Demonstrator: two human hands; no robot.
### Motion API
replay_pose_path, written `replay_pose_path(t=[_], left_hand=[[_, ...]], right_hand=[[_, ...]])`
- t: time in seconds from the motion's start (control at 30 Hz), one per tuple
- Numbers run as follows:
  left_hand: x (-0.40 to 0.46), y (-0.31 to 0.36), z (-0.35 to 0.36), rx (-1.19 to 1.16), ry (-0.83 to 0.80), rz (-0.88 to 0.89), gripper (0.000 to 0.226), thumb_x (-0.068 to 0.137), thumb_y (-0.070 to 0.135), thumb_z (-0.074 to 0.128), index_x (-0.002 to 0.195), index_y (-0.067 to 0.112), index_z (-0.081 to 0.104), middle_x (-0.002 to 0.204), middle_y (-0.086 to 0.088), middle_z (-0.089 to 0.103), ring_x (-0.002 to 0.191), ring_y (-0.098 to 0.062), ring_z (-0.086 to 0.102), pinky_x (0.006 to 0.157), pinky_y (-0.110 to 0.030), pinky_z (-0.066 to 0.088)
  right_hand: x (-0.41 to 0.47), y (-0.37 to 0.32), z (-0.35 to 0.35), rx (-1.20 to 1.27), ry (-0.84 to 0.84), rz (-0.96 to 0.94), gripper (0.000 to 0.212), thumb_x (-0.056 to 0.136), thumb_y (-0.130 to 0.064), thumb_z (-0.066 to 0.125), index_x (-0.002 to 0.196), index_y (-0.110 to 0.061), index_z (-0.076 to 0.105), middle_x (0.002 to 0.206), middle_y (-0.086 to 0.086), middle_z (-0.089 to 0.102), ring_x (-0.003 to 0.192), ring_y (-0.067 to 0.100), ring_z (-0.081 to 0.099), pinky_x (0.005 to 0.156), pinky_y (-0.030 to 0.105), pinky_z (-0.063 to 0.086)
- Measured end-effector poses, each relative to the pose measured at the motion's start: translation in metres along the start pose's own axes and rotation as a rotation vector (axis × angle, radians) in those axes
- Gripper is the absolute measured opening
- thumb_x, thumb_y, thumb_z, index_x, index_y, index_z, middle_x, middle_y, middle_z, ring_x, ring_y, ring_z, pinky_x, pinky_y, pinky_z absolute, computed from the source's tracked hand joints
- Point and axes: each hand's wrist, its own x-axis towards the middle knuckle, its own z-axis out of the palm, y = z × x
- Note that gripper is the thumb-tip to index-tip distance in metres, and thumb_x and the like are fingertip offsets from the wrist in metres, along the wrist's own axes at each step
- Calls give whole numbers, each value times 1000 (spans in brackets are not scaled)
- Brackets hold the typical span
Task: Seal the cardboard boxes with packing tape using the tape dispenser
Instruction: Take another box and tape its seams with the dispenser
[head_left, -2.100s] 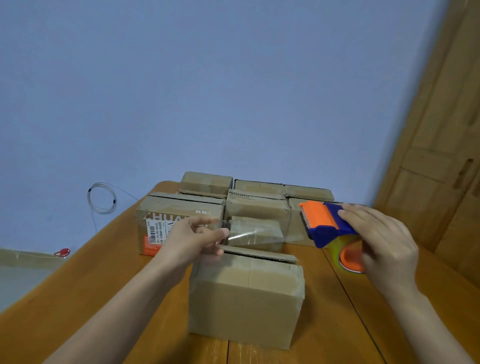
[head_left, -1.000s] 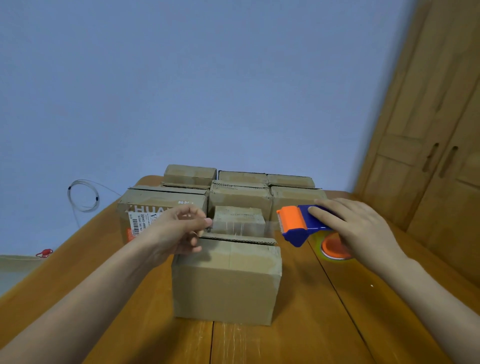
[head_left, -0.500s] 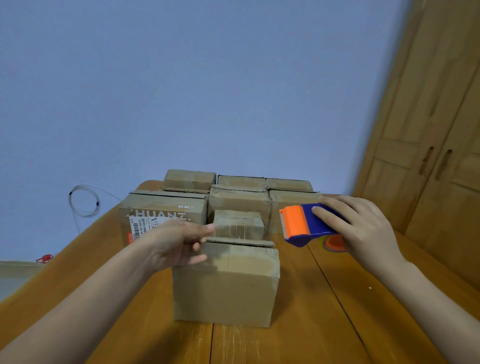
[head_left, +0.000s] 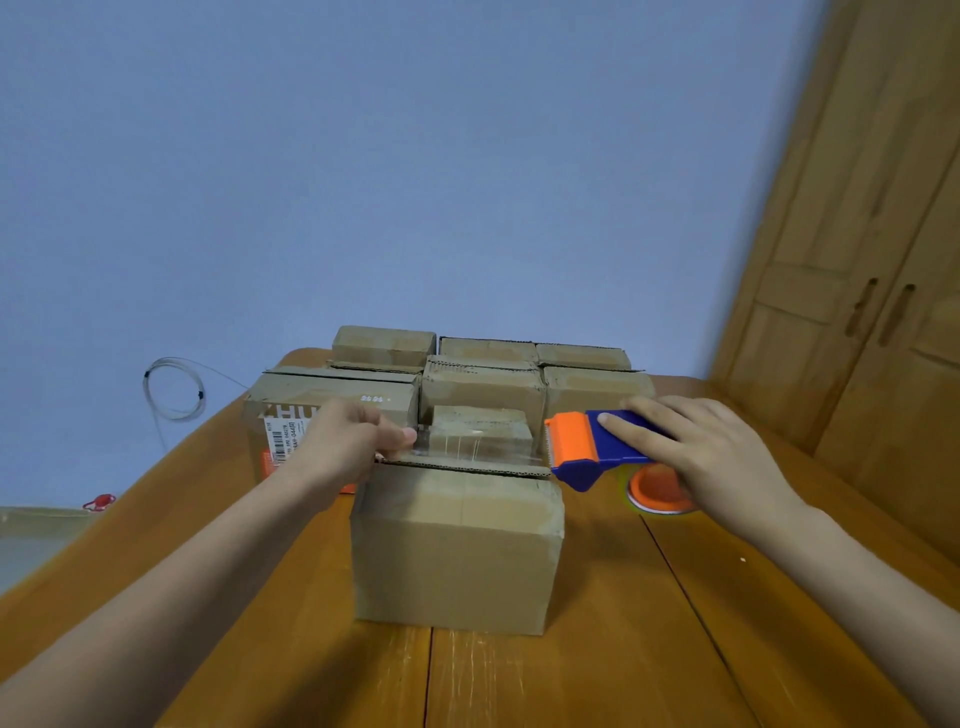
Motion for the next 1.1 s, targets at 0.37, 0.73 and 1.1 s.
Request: replay_pose_path(t=[0.37, 0.73, 1.1], left_hand=[[1, -19, -36, 122, -23, -27, 23, 86, 12, 70, 72, -3, 60, 64, -6, 58, 59, -19, 52, 53, -26, 45], [9, -10, -19, -405, -77, -169, 7, 93, 7, 54, 90, 1, 58, 79, -14, 68, 75, -25, 69, 66, -27, 57], [6, -33, -20, -482, -221, -221, 18, 90, 3, 52, 72, 2, 50, 107, -33, 65, 101, -40, 67, 84, -37, 56]], right_hand=[[-46, 20, -3, 45, -74, 109, 102, 47, 2, 90, 134, -22, 43, 120, 10, 65, 99, 34, 65, 72, 44, 54], [-49, 25, 1, 18, -53, 168, 104, 44, 7, 90, 133, -19, 42, 119, 15, 65, 99, 38, 64, 73, 47, 53], [-38, 26, 7, -21, -40, 123, 101, 44, 6, 89, 131, -18, 44, 116, 15, 66, 95, 39, 65, 72, 47, 53]])
